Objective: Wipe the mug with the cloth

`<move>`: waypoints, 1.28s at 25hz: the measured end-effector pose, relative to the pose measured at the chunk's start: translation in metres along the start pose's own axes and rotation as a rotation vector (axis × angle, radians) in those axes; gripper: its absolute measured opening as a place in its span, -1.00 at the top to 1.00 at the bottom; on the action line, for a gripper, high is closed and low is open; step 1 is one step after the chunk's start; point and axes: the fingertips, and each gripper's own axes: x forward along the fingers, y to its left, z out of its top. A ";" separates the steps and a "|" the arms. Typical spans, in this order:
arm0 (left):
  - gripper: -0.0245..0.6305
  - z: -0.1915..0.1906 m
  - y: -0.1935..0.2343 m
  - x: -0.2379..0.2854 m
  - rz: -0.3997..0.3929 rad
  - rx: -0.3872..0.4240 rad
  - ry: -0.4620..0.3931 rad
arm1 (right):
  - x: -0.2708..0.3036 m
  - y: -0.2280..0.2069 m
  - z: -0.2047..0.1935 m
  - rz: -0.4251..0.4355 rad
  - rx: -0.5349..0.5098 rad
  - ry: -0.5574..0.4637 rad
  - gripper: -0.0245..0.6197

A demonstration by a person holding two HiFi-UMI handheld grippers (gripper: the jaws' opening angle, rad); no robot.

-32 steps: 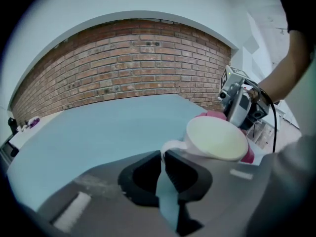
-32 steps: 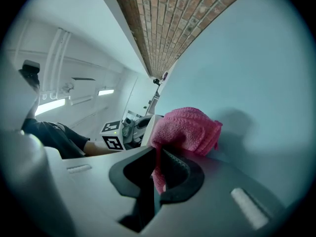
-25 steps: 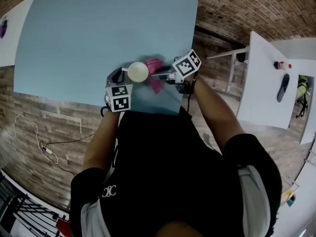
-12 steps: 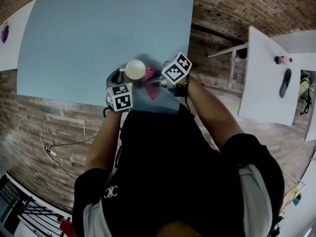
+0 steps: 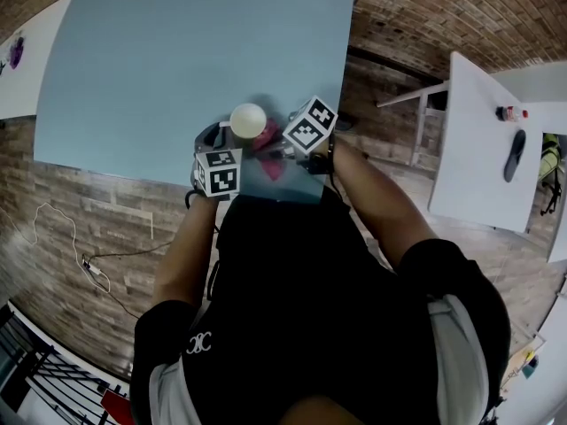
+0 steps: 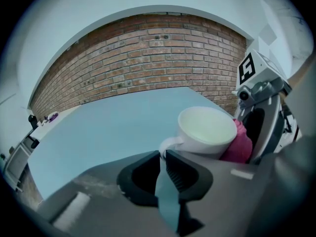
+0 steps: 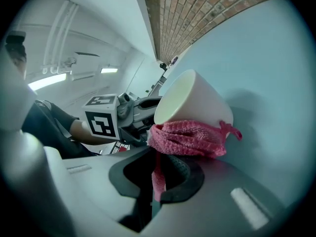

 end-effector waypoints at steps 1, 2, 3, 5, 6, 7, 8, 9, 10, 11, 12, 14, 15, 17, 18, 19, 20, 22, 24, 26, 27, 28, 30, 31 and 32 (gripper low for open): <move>0.78 -0.002 -0.001 -0.001 0.000 0.002 0.006 | 0.000 0.000 0.001 -0.002 -0.004 0.002 0.80; 0.78 -0.004 -0.002 -0.002 -0.001 0.007 0.011 | 0.000 0.000 0.001 -0.005 -0.006 0.002 0.80; 0.78 -0.004 -0.003 -0.003 -0.002 0.015 0.017 | 0.000 0.000 0.002 -0.007 -0.008 0.003 0.80; 0.77 -0.005 -0.006 -0.005 -0.005 0.024 0.026 | 0.000 -0.001 0.003 -0.010 -0.011 0.007 0.80; 0.77 -0.006 -0.007 -0.006 -0.008 0.026 0.028 | 0.001 -0.001 0.003 -0.011 -0.014 0.009 0.80; 0.77 -0.007 -0.008 -0.007 -0.012 0.026 0.028 | 0.002 -0.001 0.003 -0.011 -0.017 0.012 0.80; 0.77 -0.007 -0.009 -0.008 -0.020 0.024 0.028 | 0.003 -0.002 0.003 -0.010 -0.018 0.014 0.80; 0.77 -0.007 -0.011 -0.010 -0.030 0.020 0.027 | 0.004 -0.001 0.003 -0.006 -0.019 0.014 0.80; 0.77 -0.006 -0.014 -0.012 -0.043 0.015 0.026 | 0.004 0.000 0.005 -0.002 -0.022 0.012 0.80; 0.77 -0.005 -0.018 -0.015 -0.055 0.012 0.024 | 0.005 0.002 0.006 0.001 -0.025 0.011 0.80; 0.77 -0.004 -0.021 -0.017 -0.065 0.016 0.023 | 0.005 0.002 0.008 0.003 -0.029 0.010 0.80; 0.77 -0.005 -0.028 -0.020 -0.079 0.036 0.022 | 0.006 0.002 0.009 -0.002 -0.036 0.017 0.80; 0.77 -0.006 -0.031 -0.020 -0.085 0.047 0.024 | 0.007 0.002 0.008 -0.007 -0.042 0.025 0.80; 0.76 -0.008 -0.036 -0.021 -0.097 0.065 0.029 | 0.007 0.003 0.006 -0.016 -0.058 0.045 0.80; 0.76 -0.010 -0.037 -0.022 -0.103 0.073 0.031 | 0.007 0.003 0.006 -0.018 -0.064 0.053 0.80; 0.76 -0.010 -0.039 -0.022 -0.109 0.083 0.034 | 0.007 0.003 0.005 -0.020 -0.067 0.059 0.80; 0.76 -0.011 -0.041 -0.023 -0.113 0.093 0.036 | 0.007 0.002 0.005 -0.021 -0.067 0.062 0.80; 0.76 -0.012 -0.044 -0.023 -0.121 0.110 0.039 | 0.007 0.003 0.005 -0.015 -0.061 0.065 0.80; 0.76 -0.014 -0.048 -0.024 -0.141 0.119 0.043 | 0.006 0.004 0.004 -0.016 -0.058 0.068 0.80; 0.76 -0.018 -0.058 -0.026 -0.182 0.134 0.049 | 0.005 0.002 0.000 -0.026 -0.061 0.079 0.80; 0.76 -0.020 -0.064 -0.027 -0.201 0.148 0.052 | 0.004 0.000 -0.002 -0.033 -0.066 0.090 0.80; 0.76 -0.022 -0.069 -0.027 -0.217 0.164 0.056 | 0.002 -0.001 -0.005 -0.041 -0.073 0.102 0.80; 0.76 -0.023 -0.077 -0.027 -0.248 0.192 0.059 | -0.003 -0.002 -0.009 -0.053 -0.084 0.121 0.80; 0.76 -0.023 -0.082 -0.028 -0.268 0.205 0.059 | -0.006 -0.003 -0.010 -0.058 -0.085 0.127 0.80; 0.76 -0.024 -0.086 -0.028 -0.294 0.220 0.059 | -0.009 -0.005 -0.012 -0.066 -0.087 0.134 0.80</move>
